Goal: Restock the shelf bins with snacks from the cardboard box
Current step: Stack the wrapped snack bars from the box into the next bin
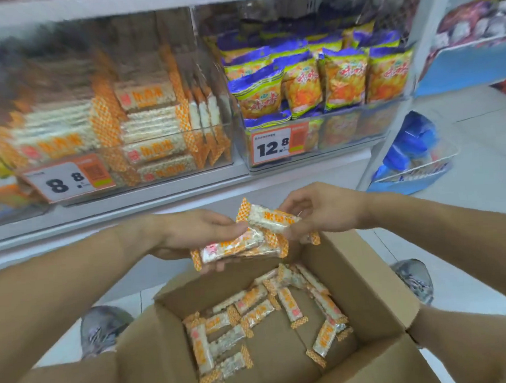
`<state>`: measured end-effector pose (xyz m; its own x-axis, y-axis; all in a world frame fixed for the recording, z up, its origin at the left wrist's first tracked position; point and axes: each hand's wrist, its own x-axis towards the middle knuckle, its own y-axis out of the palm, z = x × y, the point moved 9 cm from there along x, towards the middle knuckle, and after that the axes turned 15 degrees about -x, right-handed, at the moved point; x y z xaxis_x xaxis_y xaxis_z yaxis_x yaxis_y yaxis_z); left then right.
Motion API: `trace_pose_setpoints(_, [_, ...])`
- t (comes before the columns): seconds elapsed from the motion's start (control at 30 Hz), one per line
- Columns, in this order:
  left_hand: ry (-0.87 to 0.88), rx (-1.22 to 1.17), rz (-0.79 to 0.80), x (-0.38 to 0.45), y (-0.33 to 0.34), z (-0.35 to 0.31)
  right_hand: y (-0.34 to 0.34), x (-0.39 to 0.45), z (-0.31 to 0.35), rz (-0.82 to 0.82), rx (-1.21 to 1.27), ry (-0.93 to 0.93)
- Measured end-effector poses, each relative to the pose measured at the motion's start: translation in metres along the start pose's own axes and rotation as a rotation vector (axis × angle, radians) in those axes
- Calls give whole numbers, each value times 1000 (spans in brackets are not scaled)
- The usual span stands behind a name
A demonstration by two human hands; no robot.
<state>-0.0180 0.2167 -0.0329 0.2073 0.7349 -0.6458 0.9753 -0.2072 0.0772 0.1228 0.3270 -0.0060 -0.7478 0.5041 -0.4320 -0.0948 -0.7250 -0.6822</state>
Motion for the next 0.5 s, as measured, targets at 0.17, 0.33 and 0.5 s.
trace_pose_setpoints(0.17, [18,-276,-59,-27,-17,-30,-16,-13,25,-115,404,-99])
trace_pose_setpoints(0.33, [106,-336,-99,-43,-27,-36,-29,-2,36,-229,502,-171])
trace_pose_setpoints(0.5, [200,-337,-167,-44,-37,-41,-29,-2,45,-271,398,-241])
